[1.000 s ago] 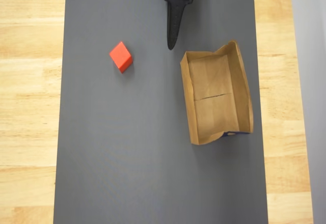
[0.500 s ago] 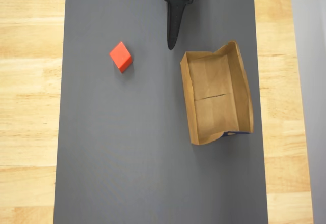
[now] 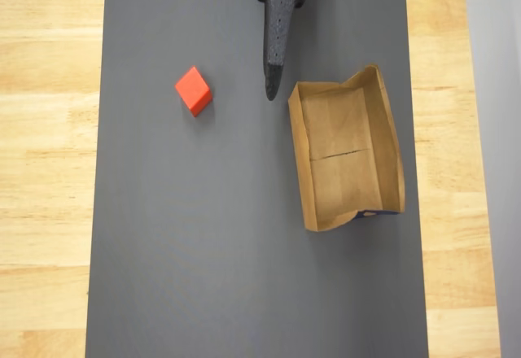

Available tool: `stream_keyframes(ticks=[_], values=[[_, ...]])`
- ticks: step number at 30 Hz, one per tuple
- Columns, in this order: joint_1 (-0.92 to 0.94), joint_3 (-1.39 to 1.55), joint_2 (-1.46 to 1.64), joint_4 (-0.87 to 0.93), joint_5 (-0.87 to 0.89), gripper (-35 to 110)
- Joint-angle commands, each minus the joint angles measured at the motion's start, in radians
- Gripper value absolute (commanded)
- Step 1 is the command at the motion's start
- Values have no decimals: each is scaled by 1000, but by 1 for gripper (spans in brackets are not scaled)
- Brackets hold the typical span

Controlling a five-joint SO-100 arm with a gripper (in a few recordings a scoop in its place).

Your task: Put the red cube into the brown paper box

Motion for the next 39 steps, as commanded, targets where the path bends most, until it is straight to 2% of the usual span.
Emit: stream_keyframes(ticks=[1,6,19,31,39], values=[[31,-31,3,61,5,34],[61,-98,-63,100,21,34],[189,-465,-575,275,129,40],[314,-620,-954,252,201,42],[436,-736,-1163,261,175,40]])
